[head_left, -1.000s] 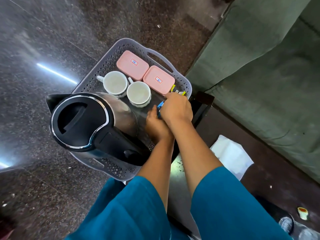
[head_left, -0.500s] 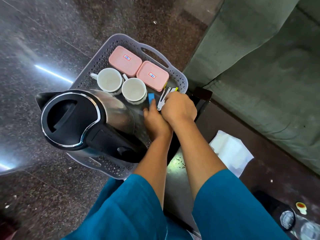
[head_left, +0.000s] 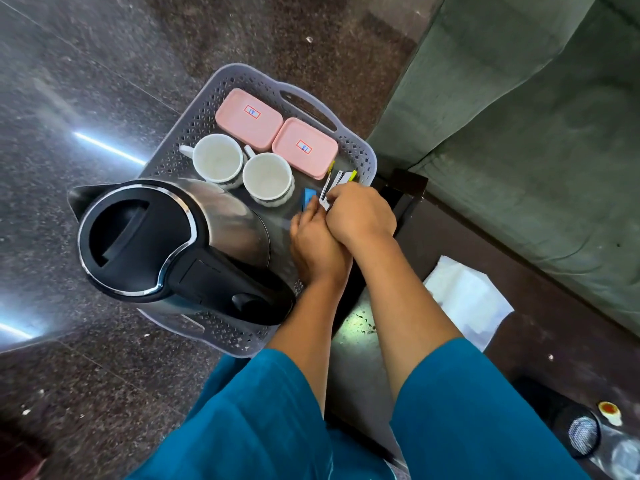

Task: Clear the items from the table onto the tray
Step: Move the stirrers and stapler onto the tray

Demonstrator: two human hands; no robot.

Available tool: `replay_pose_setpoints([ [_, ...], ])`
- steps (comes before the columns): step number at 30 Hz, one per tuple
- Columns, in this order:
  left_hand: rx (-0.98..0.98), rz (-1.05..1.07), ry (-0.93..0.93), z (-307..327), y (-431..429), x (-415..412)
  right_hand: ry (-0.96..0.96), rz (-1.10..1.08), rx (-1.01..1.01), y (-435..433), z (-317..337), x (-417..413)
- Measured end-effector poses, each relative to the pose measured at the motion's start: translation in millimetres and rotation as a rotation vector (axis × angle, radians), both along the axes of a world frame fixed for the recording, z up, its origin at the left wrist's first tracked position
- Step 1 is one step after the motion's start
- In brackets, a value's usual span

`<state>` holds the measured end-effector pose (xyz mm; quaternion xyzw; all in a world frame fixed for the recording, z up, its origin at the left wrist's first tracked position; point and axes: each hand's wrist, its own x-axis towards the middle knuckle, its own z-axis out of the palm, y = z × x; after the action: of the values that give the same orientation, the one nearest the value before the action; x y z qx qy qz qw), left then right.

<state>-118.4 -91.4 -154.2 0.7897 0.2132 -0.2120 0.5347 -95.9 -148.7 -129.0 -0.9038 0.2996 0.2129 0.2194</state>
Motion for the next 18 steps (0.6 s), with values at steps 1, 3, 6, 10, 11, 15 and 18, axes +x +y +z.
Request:
replay_pose_setpoints([
  [1, -0.119, 0.1, -0.003, 2, -3, 2, 0.003, 0.002, 0.004, 0, 0, 0],
  [3, -0.131, 0.237, 0.011, 2, -3, 3, 0.006, 0.012, 0.015, 1, 0, -2],
  [6, -0.139, 0.114, 0.021, 6, 2, -2, -0.006, 0.031, 0.026, 1, 0, -3],
  [10, 0.138, -0.046, -0.003, -5, 6, -4, -0.042, 0.035, 0.03, 0, -1, -3],
  [11, 0.149, -0.102, -0.029, -5, 4, -2, -0.061, 0.041, 0.029, 1, -1, -4],
  [15, 0.066, -0.012, -0.095, 1, 1, -1, -0.183, 0.004, 0.06, 1, -1, -11],
  [18, 0.18, -0.312, -0.207, 5, 5, -4, -0.285, -0.063, 0.128, -1, 1, -22],
])
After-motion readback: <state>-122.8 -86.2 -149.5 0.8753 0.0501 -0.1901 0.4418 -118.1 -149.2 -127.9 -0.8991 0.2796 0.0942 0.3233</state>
